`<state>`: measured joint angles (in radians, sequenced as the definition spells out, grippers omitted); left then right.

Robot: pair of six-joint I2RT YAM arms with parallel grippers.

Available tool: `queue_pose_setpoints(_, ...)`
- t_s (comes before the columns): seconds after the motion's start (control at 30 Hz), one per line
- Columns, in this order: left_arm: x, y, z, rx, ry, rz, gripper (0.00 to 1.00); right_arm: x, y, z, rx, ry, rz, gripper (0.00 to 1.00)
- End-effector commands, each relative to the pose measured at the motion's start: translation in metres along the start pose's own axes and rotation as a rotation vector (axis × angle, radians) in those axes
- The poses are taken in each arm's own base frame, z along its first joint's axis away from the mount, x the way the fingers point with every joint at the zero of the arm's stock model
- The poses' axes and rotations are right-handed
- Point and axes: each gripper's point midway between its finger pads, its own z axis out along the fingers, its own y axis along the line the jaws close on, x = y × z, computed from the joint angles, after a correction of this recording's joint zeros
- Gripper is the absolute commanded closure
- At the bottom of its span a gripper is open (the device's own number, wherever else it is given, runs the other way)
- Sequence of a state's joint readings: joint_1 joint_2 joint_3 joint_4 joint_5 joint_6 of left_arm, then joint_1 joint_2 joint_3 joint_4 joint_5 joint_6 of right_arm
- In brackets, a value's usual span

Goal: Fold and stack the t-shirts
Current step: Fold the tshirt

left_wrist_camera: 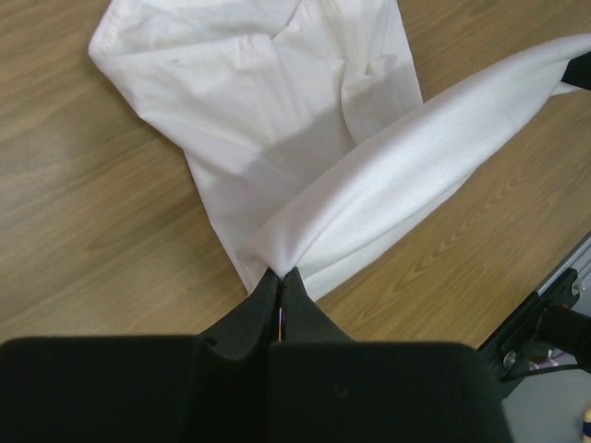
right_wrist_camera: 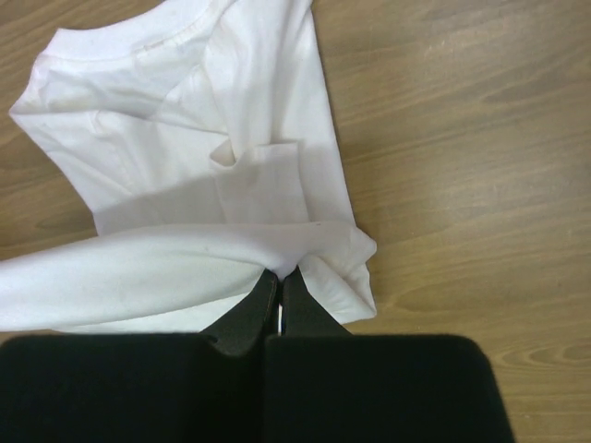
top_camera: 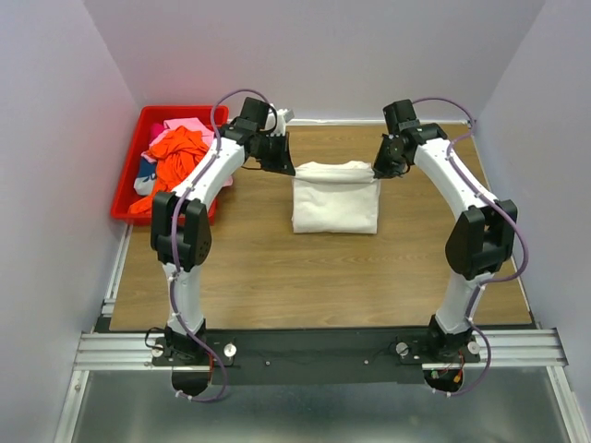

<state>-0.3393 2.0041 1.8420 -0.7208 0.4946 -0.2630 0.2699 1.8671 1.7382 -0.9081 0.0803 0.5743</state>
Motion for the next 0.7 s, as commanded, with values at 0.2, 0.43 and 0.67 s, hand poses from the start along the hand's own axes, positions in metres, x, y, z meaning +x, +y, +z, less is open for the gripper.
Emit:
queue_pose_setpoints(0.2, -0.019, 0.038, 0.036, 0.034, 0.033, -0.039, 1.00, -0.046, -0.002, 0.050, 0.064, -0.048, -0.043, 1.00)
queue_pose_setpoints(0.43, -0.042, 0.069, 0.055, 0.002, -0.037, -0.124, 0.66, -0.075, 0.005, 0.084, 0.033, -0.064, -0.055, 0.69)
queue_pose_setpoints(0.67, -0.067, 0.066, 0.052, 0.032, -0.140, -0.130, 0.26, -0.088, 0.020, 0.096, -0.153, -0.026, -0.042, 0.23)
